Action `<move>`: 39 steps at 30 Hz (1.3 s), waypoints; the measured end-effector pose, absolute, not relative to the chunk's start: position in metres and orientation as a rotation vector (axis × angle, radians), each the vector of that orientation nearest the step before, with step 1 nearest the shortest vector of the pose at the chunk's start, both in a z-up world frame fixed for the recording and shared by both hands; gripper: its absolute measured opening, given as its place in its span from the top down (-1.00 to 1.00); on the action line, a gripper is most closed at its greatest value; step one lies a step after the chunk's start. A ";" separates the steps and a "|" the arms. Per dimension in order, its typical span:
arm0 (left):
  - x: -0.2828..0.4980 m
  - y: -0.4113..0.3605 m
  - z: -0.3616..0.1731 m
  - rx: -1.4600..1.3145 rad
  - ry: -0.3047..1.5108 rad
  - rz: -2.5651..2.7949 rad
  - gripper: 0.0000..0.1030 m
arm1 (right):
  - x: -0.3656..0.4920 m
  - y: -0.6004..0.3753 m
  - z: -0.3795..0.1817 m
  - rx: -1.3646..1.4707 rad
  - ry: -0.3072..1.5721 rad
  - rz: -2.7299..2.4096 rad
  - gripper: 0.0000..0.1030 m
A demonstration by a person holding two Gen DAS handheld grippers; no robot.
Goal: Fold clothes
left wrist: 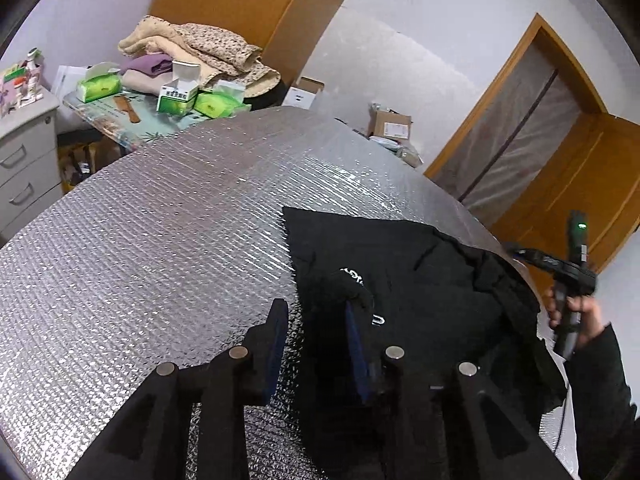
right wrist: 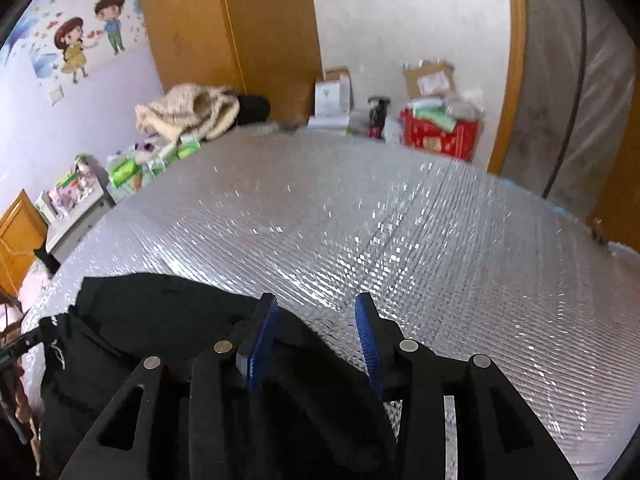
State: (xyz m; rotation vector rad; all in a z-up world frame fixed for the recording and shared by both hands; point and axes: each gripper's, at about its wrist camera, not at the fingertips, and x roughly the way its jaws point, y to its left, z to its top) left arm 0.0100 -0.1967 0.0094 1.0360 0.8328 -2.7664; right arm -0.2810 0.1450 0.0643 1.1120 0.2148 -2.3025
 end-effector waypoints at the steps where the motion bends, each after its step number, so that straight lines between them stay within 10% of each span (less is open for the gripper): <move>1: 0.010 -0.196 0.009 1.040 0.839 -2.767 0.41 | -0.286 0.143 0.058 1.141 0.229 -2.283 0.18; 10: 0.010 -0.202 0.007 1.043 0.866 -2.781 0.33 | -0.282 0.125 0.026 1.232 0.338 -2.127 0.22; 13: 0.003 -0.195 0.003 1.076 0.883 -2.800 0.33 | -0.280 0.123 0.026 1.237 0.353 -2.143 0.76; 16: 0.000 -0.191 0.004 1.085 0.886 -2.813 0.33 | -0.276 0.123 0.030 1.217 0.355 -2.167 0.81; 39: -0.009 -0.185 0.002 1.128 0.793 -2.801 0.08 | -0.277 0.127 0.030 1.224 0.293 -2.171 0.75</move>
